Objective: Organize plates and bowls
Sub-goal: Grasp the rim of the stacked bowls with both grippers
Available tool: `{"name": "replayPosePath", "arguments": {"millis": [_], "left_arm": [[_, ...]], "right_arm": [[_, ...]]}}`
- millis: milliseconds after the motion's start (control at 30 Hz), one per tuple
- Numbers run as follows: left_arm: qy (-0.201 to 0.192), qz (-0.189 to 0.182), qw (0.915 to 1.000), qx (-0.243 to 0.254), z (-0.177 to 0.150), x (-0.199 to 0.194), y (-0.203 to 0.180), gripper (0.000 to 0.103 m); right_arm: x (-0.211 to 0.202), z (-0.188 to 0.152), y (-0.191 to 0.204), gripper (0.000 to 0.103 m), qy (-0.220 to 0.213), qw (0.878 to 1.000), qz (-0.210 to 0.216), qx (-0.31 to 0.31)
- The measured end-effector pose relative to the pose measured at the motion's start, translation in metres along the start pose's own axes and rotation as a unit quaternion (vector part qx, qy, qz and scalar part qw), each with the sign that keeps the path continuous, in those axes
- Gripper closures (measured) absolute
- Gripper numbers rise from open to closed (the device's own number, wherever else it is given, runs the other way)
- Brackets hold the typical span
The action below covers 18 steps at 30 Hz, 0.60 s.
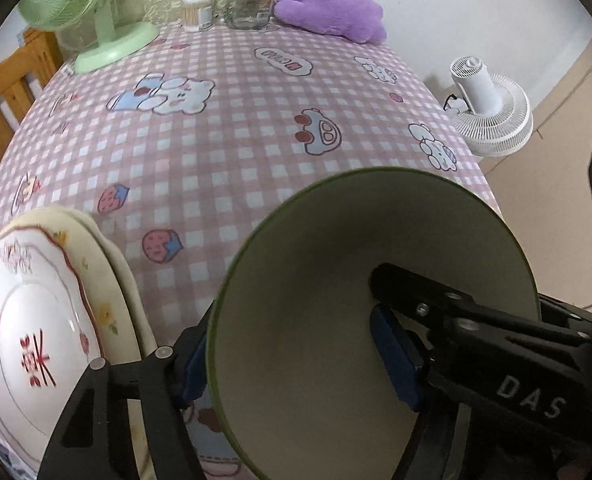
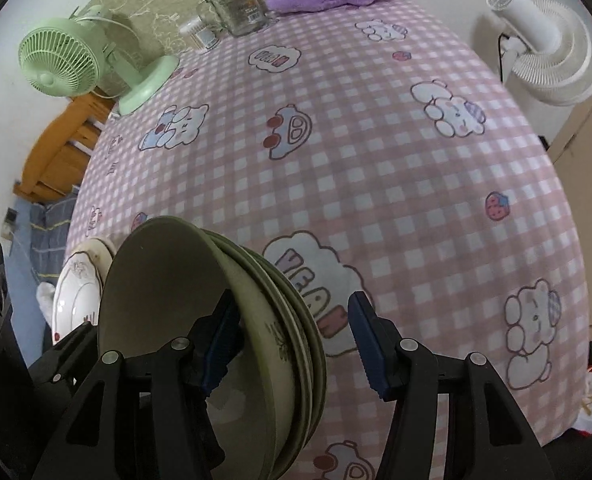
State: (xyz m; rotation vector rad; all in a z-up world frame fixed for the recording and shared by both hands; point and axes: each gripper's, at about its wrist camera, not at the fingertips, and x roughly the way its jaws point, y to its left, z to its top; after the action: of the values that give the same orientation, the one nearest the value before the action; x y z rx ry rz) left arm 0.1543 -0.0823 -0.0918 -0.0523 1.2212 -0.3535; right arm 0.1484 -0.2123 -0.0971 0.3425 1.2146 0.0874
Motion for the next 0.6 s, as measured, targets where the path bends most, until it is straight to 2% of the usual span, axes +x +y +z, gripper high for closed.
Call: {"name": "replayPosePath", "arguments": {"millis": [33, 133, 367, 600], "left_arm": [[0.001, -0.003, 0.9999, -0.01, -0.001, 0.0, 0.001, 0.033], [0.0, 0.002, 0.9998, -0.019, -0.002, -0.001, -0.003, 0.035], [-0.007, 0.017, 0.9992, -0.036, -0.003, -0.004, -0.008, 0.037], [-0.004, 0.009, 0.9984, -0.056, -0.008, -0.007, -0.013, 0.037]], "right_arm": [[0.001, 0.001, 0.0, 0.046, 0.005, 1.0, 0.007, -0.004], [0.004, 0.005, 0.005, 0.058, 0.015, 0.999, 0.028, -0.022], [0.005, 0.007, 0.006, 0.058, 0.022, 0.998, 0.039, -0.044], [-0.003, 0.006, 0.002, 0.057, 0.031, 0.997, 0.035, -0.054]]}}
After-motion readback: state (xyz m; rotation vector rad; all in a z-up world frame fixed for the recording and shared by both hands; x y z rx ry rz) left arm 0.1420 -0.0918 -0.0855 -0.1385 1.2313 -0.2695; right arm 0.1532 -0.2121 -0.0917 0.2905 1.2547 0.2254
